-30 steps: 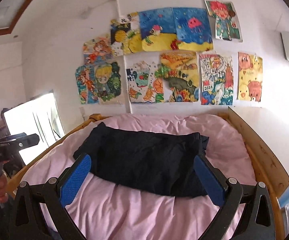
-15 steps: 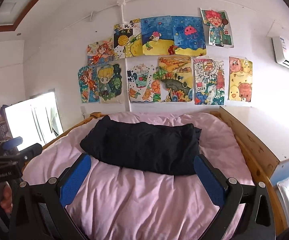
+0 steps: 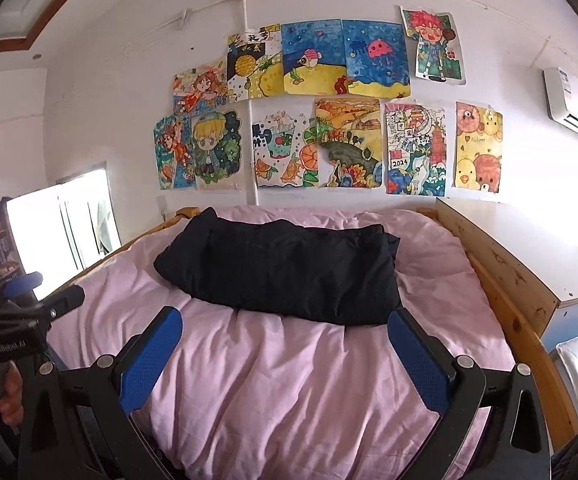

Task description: Fold large clothes

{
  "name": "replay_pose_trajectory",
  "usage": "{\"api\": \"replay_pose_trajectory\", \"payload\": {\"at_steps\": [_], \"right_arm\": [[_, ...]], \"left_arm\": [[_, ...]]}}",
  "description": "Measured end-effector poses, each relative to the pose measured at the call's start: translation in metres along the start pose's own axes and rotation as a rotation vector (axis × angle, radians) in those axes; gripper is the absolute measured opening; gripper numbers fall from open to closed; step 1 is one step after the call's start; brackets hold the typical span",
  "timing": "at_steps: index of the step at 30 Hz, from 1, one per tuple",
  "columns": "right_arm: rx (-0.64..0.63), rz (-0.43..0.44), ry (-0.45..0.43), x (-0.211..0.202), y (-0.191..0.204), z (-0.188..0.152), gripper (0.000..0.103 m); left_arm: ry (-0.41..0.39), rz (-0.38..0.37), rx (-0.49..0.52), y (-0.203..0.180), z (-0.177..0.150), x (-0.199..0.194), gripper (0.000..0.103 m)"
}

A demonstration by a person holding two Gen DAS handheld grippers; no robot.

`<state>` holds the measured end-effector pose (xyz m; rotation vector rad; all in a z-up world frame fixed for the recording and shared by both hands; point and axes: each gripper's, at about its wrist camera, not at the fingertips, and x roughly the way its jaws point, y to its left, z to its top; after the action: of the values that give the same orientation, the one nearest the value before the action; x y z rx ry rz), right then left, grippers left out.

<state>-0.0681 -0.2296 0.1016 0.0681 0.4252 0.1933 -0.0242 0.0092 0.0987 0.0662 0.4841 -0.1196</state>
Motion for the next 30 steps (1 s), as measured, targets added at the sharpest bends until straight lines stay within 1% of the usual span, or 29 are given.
{"api": "replay_pose_trajectory", "payload": {"at_steps": [13, 30], "right_arm": [[0.026, -0.009, 0.036, 0.01, -0.009, -0.008, 0.103], [0.028, -0.008, 0.037, 0.01, -0.011, -0.009, 0.103]], "left_arm": [[0.01, 0.014, 0.012, -0.002, -0.002, 0.001, 0.102], [0.007, 0.017, 0.015, 0.001, -0.005, 0.003, 0.102]]}}
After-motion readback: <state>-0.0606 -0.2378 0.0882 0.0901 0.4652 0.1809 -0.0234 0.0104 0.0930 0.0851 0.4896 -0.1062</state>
